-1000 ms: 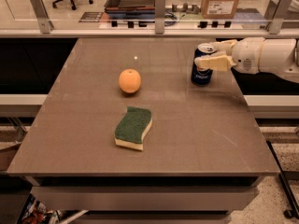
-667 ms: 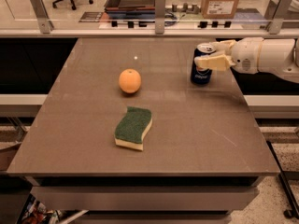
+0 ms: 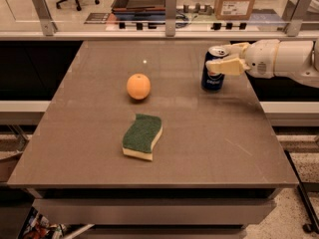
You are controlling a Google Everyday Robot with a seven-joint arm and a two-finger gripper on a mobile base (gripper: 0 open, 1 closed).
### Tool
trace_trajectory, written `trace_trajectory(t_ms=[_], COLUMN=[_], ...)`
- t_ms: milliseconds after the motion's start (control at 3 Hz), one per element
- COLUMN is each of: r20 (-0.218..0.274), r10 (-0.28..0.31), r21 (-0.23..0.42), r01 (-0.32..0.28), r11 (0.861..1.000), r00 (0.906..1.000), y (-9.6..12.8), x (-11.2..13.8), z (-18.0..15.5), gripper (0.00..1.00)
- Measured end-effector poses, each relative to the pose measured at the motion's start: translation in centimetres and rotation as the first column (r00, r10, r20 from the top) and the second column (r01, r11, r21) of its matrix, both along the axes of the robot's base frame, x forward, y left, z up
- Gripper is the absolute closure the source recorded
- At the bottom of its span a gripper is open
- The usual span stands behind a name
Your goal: Move pepsi can near sponge
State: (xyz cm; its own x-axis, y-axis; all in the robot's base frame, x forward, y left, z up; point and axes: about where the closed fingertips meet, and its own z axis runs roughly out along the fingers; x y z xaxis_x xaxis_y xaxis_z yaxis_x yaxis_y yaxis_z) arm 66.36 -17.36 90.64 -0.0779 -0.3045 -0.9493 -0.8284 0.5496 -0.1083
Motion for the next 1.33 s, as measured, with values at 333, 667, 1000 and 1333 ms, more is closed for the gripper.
trace_trajectory(t_ms=[333,667,1000,1333], r20=[-0.001,0.004,-0.022,-0.055], r10=[0.018,0.044,0.102,0.179], r21=[0.012,0.006,-0.012,-0.032], r01=[-0.018,-0.044,-0.103,-0.181], r11=[1.000,0.999,0.995,0.983], r00=[0.9998,0.9990,0.9945,0.9824], y=[-0.9,-1.7,-1.4,0.1], x=[-1.3,-3.6,-6.1,-8.8], z=[1.4,2.9,3.2,3.0], gripper=[1.00,1.00,1.00,1.00])
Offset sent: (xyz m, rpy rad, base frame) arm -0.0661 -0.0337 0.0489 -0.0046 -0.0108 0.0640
